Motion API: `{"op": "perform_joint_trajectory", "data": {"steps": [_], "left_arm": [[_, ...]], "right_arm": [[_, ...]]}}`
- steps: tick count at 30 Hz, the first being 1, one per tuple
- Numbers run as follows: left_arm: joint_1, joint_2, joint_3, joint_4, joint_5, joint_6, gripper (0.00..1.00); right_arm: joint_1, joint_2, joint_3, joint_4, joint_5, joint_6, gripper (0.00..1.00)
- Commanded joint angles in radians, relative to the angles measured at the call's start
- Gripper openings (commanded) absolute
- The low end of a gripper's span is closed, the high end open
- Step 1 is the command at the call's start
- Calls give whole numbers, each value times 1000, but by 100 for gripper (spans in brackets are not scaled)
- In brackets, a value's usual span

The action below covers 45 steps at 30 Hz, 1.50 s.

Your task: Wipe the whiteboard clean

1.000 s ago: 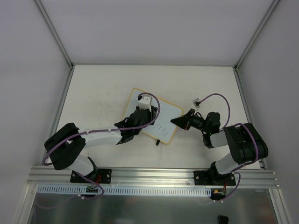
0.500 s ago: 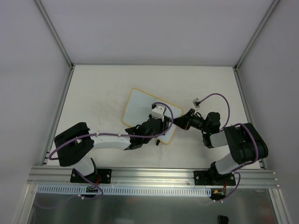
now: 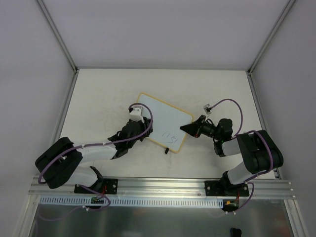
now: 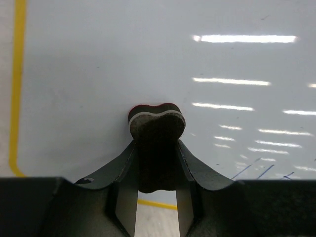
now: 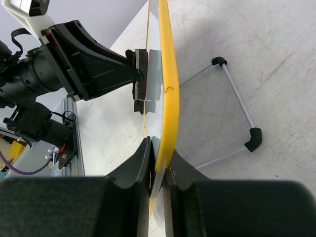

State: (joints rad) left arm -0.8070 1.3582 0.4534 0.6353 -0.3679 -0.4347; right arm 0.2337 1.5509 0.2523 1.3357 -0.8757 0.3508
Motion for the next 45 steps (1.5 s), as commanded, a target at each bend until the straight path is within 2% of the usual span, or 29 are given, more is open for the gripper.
{"op": "perform_joint_trajectory", "data": {"steps": [1, 5, 9, 20, 29, 37, 44, 45], "left_arm": [[42, -11, -56, -66, -106, 37, 0], [23, 10, -71, -19, -83, 11, 0], [-69, 68, -41, 6, -130, 11, 0], [-357, 203, 152, 7, -151, -22, 0], [-474, 323, 278, 9, -132, -16, 0], [-471, 317, 254, 7, -181, -16, 0], [-316, 205, 101, 23, -213, -32, 0], [-261, 173, 81, 26, -209, -33, 0]], "right_arm": [[13, -9, -2, 195, -54, -124, 0], [13, -9, -2, 195, -54, -124, 0], [13, -8, -2, 195, -55, -122, 0], [13, -5, -1, 195, -55, -121, 0], [15, -2, 2, 195, -57, -121, 0], [15, -3, 1, 195, -57, -119, 0], [13, -8, -2, 195, -57, -119, 0], [13, -6, -1, 195, -57, -119, 0]]}}
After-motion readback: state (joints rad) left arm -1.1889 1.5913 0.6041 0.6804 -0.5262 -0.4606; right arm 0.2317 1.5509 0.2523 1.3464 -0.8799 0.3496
